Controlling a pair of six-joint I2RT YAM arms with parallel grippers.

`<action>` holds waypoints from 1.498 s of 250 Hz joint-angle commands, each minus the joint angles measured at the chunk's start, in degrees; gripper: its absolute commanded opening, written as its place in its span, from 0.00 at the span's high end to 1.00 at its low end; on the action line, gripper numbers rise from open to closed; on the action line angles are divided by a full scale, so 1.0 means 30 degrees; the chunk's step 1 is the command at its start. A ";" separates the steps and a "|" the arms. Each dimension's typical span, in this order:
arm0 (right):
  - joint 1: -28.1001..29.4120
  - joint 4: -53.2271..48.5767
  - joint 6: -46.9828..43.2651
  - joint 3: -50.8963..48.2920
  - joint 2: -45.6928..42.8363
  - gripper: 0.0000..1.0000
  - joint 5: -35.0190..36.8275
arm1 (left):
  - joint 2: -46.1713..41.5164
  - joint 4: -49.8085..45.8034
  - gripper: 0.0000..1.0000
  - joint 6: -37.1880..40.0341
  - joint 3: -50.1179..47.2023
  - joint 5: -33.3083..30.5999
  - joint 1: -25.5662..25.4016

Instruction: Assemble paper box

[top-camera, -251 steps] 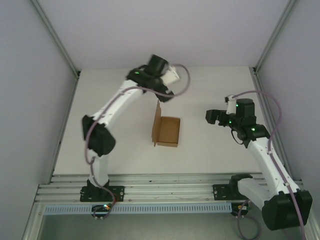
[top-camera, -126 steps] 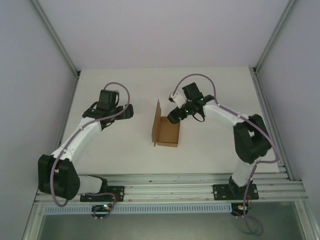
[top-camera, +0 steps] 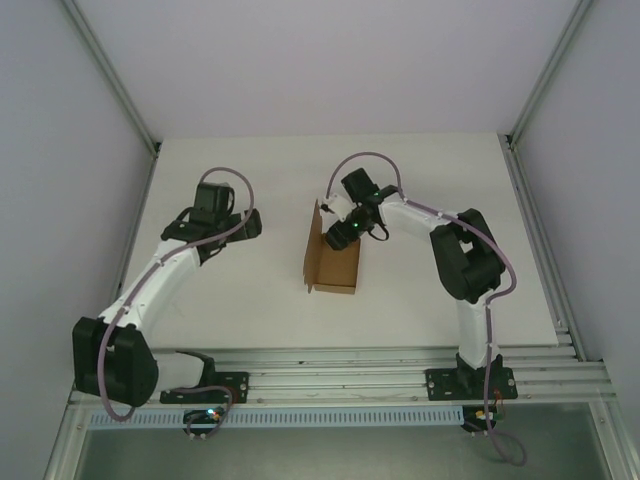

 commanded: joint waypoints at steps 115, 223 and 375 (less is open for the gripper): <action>0.0822 -0.0843 1.1983 -0.2173 -0.1991 0.78 1.1058 | 0.0254 -0.0435 0.00 -0.1238 0.0251 -0.0656 0.0113; 0.2795 0.0758 1.9746 -0.6709 -0.5214 0.73 1.1464 | 0.0775 0.0307 0.00 -0.0772 0.0660 0.0763 0.0067; -0.2835 0.4667 0.1244 -0.7814 -1.0965 0.01 -0.0139 | 0.7788 -0.0296 0.00 1.3847 0.7126 1.3950 -0.0200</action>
